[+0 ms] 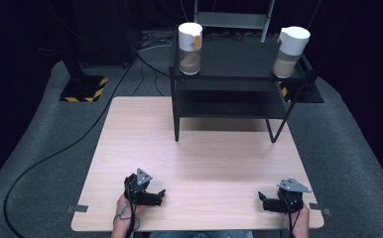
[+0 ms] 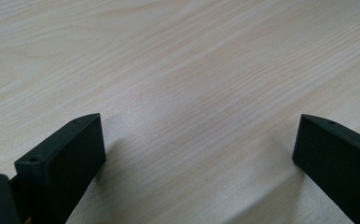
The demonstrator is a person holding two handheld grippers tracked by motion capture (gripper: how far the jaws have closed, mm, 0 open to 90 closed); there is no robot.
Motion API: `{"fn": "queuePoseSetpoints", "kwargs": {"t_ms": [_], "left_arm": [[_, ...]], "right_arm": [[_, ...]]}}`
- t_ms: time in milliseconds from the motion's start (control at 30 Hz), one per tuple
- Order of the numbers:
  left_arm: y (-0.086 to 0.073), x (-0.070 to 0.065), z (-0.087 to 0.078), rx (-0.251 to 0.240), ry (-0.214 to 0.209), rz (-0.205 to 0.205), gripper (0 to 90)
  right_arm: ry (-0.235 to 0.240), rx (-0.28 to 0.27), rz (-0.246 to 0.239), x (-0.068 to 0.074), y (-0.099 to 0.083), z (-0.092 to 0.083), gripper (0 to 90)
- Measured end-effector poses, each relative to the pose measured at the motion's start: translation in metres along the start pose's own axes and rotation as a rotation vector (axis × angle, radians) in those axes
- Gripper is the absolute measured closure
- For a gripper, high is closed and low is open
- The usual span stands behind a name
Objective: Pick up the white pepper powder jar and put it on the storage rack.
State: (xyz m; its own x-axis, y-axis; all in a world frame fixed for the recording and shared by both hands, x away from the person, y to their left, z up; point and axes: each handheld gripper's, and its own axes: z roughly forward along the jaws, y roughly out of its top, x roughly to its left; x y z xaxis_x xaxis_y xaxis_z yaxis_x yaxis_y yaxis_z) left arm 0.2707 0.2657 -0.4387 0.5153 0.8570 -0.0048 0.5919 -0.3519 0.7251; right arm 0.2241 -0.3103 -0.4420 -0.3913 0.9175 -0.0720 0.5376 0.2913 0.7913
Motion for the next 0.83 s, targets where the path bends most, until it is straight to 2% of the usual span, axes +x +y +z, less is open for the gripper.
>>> {"fn": "queuePoseSetpoints", "kwargs": {"t_ms": [500,833], "left_arm": [[0.0,0.0,0.0,0.0,0.0,0.0,1.8],[0.0,-0.0001,0.0,0.0,0.0,-0.001,1.8]], "right_arm": [[-0.03,0.011,-0.012,0.0062,0.002,0.0012,0.0],[-0.008,-0.002,-0.003,0.0017,-0.0004,-0.0003,0.0]]}}
